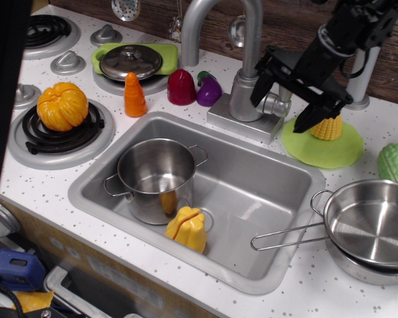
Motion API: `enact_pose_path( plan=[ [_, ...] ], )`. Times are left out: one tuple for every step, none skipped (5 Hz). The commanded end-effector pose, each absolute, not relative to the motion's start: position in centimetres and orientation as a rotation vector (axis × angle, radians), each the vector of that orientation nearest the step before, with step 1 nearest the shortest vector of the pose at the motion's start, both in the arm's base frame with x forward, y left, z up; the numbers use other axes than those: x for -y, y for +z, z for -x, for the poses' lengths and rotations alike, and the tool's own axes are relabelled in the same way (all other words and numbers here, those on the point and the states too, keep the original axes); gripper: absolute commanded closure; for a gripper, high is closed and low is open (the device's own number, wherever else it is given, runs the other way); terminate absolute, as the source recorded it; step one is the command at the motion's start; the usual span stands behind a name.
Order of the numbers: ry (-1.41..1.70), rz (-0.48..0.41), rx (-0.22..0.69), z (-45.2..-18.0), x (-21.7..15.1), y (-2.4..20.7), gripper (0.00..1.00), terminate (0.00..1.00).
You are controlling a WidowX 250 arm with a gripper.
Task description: Turn lever vertical to front
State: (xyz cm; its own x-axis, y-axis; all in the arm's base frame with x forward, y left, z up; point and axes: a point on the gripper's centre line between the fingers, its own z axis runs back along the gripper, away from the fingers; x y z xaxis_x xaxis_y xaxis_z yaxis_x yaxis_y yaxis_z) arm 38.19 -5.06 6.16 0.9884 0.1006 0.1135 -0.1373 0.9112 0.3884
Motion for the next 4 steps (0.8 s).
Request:
enact_pose_path(
  plan=[
    [0.101, -0.407, 0.204, -40.3, 4.8, 9.6, 0.00, 0.00],
    [0.080, -0.444, 0.223, -41.0, 4.2, 9.7, 0.00, 0.00],
    [0.052, -0.451, 0.237, -42.0, 3.6, 10.0, 0.00, 0.00],
    [0.068, -0.500, 0.239, -42.5, 3.7, 9.5, 1.00, 0.00]
  ],
)
